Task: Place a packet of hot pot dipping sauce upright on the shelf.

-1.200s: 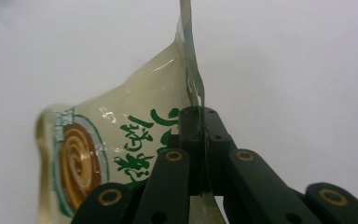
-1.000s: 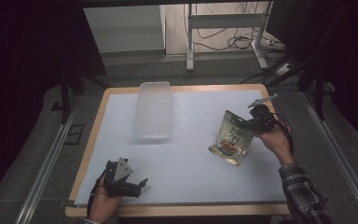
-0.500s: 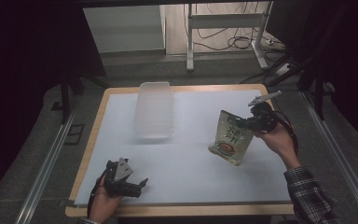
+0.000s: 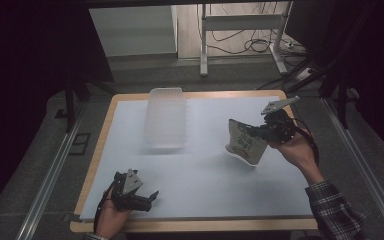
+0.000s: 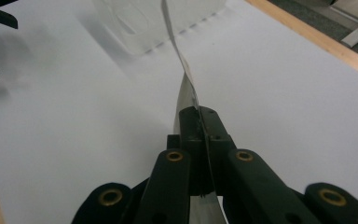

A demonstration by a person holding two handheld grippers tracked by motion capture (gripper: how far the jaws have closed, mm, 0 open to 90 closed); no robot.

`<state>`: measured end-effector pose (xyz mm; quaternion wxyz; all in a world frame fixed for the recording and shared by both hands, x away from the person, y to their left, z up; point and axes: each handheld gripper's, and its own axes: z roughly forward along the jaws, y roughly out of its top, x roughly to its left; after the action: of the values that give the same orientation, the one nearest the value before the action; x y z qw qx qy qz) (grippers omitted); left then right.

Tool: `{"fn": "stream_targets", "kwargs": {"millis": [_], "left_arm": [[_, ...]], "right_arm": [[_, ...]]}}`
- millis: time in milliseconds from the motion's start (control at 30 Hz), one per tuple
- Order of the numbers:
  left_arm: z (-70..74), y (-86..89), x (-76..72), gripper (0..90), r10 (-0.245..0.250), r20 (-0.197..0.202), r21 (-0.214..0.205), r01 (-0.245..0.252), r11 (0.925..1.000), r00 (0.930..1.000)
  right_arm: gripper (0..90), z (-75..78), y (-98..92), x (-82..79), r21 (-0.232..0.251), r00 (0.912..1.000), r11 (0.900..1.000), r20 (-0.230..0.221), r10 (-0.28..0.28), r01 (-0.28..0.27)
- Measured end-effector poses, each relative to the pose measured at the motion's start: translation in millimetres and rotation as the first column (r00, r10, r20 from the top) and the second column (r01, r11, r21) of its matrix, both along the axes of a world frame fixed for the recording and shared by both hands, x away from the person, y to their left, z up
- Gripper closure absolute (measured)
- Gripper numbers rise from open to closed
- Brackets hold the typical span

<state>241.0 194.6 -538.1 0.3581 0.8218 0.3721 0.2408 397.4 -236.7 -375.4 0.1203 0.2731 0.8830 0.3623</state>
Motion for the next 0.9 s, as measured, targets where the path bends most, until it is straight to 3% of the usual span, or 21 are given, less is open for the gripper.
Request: {"fn": "stream_targets", "kwargs": {"millis": [333,900], "left_arm": [[2.2,2.2,-0.1,0.0,0.000,-0.009,-0.053,-0.001,0.9986,1.0000],[4.6,5.2,-0.4,0.2,-0.012,-0.016,-0.080,0.011,0.9968,0.9998]], "right_arm": [[89.1,12.3,8.3,8.8,0.017,0.9997,0.9998,0.023,0.007,-0.008],[89.1,30.1,36.3,25.8,0.051,0.9973,0.9977,0.060,0.041,-0.045]]}}
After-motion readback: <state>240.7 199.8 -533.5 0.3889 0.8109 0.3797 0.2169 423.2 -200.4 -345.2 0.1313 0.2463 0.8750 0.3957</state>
